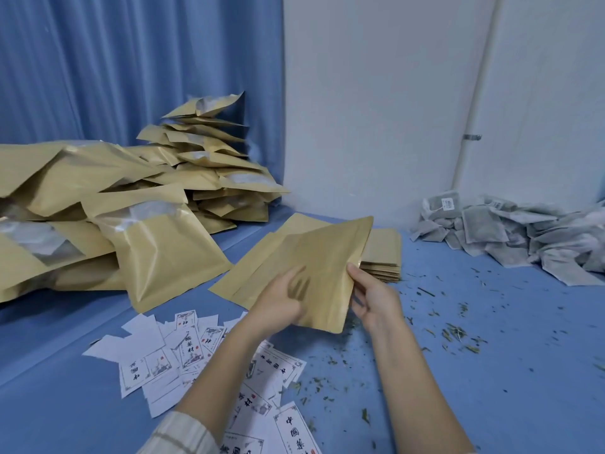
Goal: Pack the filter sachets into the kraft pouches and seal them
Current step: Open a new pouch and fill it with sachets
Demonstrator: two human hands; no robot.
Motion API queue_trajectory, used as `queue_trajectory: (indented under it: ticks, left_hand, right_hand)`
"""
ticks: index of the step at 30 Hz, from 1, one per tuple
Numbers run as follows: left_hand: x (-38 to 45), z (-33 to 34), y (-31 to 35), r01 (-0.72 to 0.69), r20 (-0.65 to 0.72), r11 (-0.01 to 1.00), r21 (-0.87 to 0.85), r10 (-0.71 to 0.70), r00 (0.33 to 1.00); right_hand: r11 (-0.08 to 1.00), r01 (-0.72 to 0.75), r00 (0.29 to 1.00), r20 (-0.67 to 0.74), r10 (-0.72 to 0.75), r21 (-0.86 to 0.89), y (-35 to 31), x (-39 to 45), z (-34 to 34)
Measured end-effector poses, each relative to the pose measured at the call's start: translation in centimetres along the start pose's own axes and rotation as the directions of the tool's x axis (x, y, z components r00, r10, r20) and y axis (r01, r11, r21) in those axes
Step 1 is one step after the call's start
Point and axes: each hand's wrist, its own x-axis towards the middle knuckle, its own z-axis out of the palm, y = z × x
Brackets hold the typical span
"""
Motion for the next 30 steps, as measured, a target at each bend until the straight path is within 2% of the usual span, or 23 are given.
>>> queue_trajectory:
  ticks: [2, 4, 6, 8, 12, 15, 17, 19, 23, 25, 26, 27, 29, 30]
  left_hand:
    - [0.0, 1.2, 1.7, -0.007, -0.084, 0.978, -0.206, -0.01, 0.996]
    - [0.5, 2.5, 3.1, 0.007, -0.167, 0.954, -0.301, -0.06, 0.984]
    - [1.2, 3.8, 4.1, 0.034, -0.252, 0.952, -0.306, -0.115, 0.961]
    - [1.6, 4.8, 4.7, 0.062, -0.352, 0.969, -0.238, -0.146, 0.925]
    - [2.2, 6.1, 5.0, 0.049, -0.519, 0.981, -0.188, -0.142, 0.843]
    - [2.3, 7.0, 4.6, -0.045, -0.513, 0.933, -0.356, -0.155, 0.844]
    - [2.1, 7.2, 4.5, -0.069, -0.449, 0.829, -0.554, -0.229, 0.864]
    - [2.3, 7.3, 4.2, -0.033, -0.358, 0.715, -0.698, -0.308, 0.881]
    - [2.6, 7.6, 3.6, 0.012, -0.27, 0.612, -0.791, -0.366, 0.89]
    - [2.7, 7.8, 3.3, 0.001, -0.267, 0.613, -0.79, -0.346, 0.9]
    - [2.8, 8.0, 3.2, -0.018, -0.296, 0.649, -0.761, -0.322, 0.899]
    - [2.8, 8.2, 3.1, -0.038, -0.355, 0.735, -0.677, -0.281, 0.891]
    - [2.6, 8.7, 3.1, -0.059, -0.502, 0.936, -0.348, -0.133, 0.855]
    - [2.4, 9.0, 3.2, -0.069, -0.549, 0.981, -0.179, -0.042, 0.835]
  right_hand:
    - [1.0, 0.015, 1.0, 0.026, -0.016, 0.01, 0.1, 0.0, 0.1]
    - [0.998, 0.065, 0.996, 0.058, -0.063, -0.022, 0.4, -0.1, 0.4]
    - [0.977, 0.156, 0.986, 0.081, -0.146, -0.144, 0.7, -0.3, 0.6]
    - [0.926, 0.256, 0.965, 0.124, -0.23, -0.278, 0.7, -0.6, 0.7]
    - [0.855, 0.35, 0.935, 0.201, -0.293, -0.382, 0.7, -0.8, 0.5]
    - [0.868, 0.332, 0.939, 0.219, -0.266, -0.369, 1.0, -0.7, 0.3]
    - [0.899, 0.285, 0.95, 0.221, -0.219, -0.334, 1.1, -0.5, 0.0]
    - [0.933, 0.221, 0.959, 0.239, -0.154, -0.283, 1.3, -0.1, -0.4]
    - [0.961, 0.164, 0.966, 0.233, -0.111, -0.222, 1.8, 0.3, -0.9]
    - [0.941, 0.23, 0.968, 0.159, -0.195, -0.247, 2.1, 0.5, -0.9]
    - [0.884, 0.31, 0.951, 0.119, -0.286, -0.35, 2.3, 0.7, -0.9]
    - [0.778, 0.391, 0.913, 0.101, -0.396, -0.491, 2.5, 0.9, -0.9]
    - [0.549, 0.496, 0.807, 0.124, -0.578, -0.673, 3.0, 0.8, -0.8]
    - [0.495, 0.522, 0.779, 0.153, -0.608, -0.695, 3.2, 0.8, -0.8]
